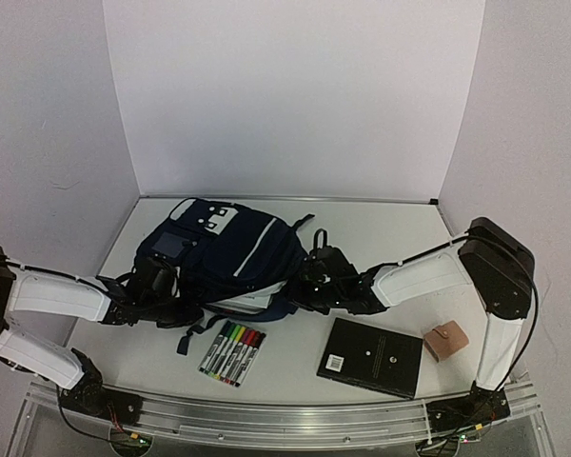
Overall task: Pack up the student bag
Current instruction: Zip the student bag at the center of the board.
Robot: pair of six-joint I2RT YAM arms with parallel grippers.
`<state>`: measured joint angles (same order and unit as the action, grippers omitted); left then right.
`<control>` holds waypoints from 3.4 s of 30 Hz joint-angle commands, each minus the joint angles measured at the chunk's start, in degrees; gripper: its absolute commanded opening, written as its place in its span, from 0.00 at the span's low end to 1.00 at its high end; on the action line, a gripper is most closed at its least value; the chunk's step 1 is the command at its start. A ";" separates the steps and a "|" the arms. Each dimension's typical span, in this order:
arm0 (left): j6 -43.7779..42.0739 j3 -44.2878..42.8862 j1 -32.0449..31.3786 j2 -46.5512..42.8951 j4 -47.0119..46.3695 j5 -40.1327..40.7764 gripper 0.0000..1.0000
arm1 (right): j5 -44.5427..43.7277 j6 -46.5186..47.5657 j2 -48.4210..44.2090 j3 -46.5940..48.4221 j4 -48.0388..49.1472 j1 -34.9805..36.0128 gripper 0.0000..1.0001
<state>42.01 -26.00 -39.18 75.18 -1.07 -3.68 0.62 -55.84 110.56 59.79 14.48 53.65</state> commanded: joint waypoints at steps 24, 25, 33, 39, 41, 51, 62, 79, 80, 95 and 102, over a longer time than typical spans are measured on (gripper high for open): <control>-11.29 -17.87 5.33 0.89 13.32 3.85 0.00 | -8.02 -2.60 -17.23 -11.87 1.08 3.37 0.00; -11.95 -18.06 5.40 1.54 13.74 3.87 0.00 | -8.99 -2.41 -18.60 -12.74 0.71 3.47 0.03; -9.59 -13.10 5.67 0.77 12.66 0.86 0.00 | -14.04 6.83 -26.06 -9.36 -8.61 3.52 0.69; -7.66 -10.92 5.70 -0.02 11.79 0.58 0.00 | -6.87 14.03 -17.79 0.20 -9.11 3.54 0.76; -7.55 -10.99 5.70 -0.03 11.93 0.74 0.00 | -4.85 13.30 -15.08 2.66 -8.79 3.55 0.75; -7.87 -11.54 5.70 1.68 12.19 1.12 0.00 | -6.47 7.46 -1.78 12.74 -6.68 3.48 0.61; -10.45 -14.40 5.73 5.61 13.40 -0.21 0.00 | -8.09 2.74 8.73 17.98 -5.95 3.52 0.26; -5.51 -27.36 -10.02 12.84 17.46 -2.05 0.00 | -16.21 -4.94 9.20 17.41 -5.95 3.46 0.00; -5.25 -28.15 -10.70 13.50 17.74 -1.70 0.00 | -16.50 -5.09 9.00 17.29 -5.89 3.53 0.00; 0.97 -42.05 -17.83 26.62 7.32 -3.14 0.00 | -15.54 -4.89 6.60 13.67 -0.83 3.53 0.00; 2.92 -39.42 -16.85 21.25 14.49 1.65 0.29 | -18.23 0.26 0.04 9.61 -0.88 3.52 0.12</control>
<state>43.29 -63.72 -56.20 102.36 14.86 -4.10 -18.17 -59.60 116.39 72.08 14.11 55.71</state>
